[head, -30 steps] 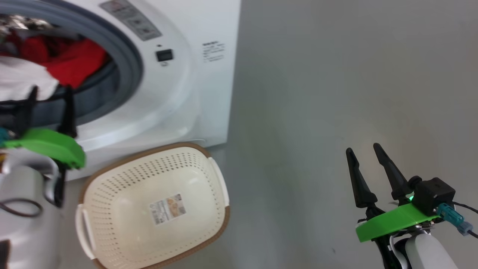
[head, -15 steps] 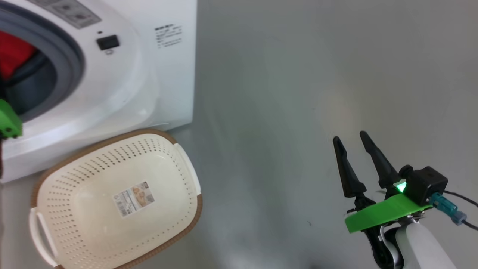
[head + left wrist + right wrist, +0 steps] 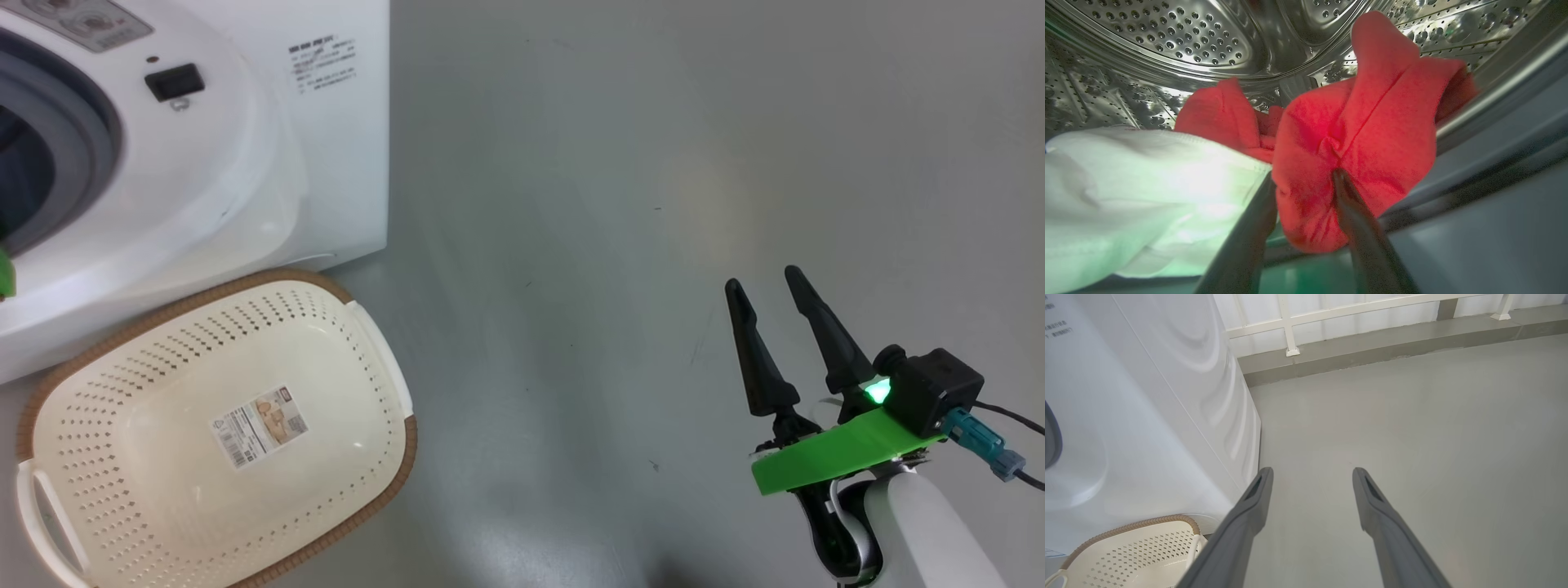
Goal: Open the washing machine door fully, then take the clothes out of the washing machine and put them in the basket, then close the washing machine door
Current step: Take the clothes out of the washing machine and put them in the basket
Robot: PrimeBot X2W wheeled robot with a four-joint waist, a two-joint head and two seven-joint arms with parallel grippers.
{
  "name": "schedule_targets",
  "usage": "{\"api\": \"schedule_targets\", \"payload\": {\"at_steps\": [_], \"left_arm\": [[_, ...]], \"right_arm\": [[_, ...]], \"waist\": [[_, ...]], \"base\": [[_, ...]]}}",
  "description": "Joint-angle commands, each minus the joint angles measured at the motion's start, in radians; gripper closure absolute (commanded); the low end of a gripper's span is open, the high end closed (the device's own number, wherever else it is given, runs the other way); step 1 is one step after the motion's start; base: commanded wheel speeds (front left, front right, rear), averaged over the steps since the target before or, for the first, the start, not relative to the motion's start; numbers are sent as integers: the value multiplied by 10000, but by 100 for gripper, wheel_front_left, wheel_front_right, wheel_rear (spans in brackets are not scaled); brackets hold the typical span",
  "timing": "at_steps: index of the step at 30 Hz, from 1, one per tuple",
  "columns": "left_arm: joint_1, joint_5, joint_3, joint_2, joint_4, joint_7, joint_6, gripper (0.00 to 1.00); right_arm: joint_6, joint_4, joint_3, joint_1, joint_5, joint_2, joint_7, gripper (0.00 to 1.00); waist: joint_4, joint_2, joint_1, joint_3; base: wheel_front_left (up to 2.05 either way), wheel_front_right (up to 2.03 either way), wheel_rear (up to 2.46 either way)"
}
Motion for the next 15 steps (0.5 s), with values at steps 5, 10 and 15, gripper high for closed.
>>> {"api": "schedule_targets", "payload": {"at_steps": [5, 10, 15], "left_arm": [[13, -159, 94, 340, -396, -49, -58, 100], [421, -284, 150, 145, -1064, -49, -69, 100], [1321, -556, 457, -167, -2168, -49, -45, 100]], "right_arm": [[63, -243, 220, -81, 47, -30, -65, 0], [63, -186, 203, -69, -37, -30, -65, 0], [63, -78, 177, 36, -179, -30, -65, 0]], "waist": [[170, 0, 0, -178], [348, 0, 0, -455], [644, 0, 0, -967]], "base": [[0, 0, 0], [0, 0, 0], [0, 0, 0]]}}
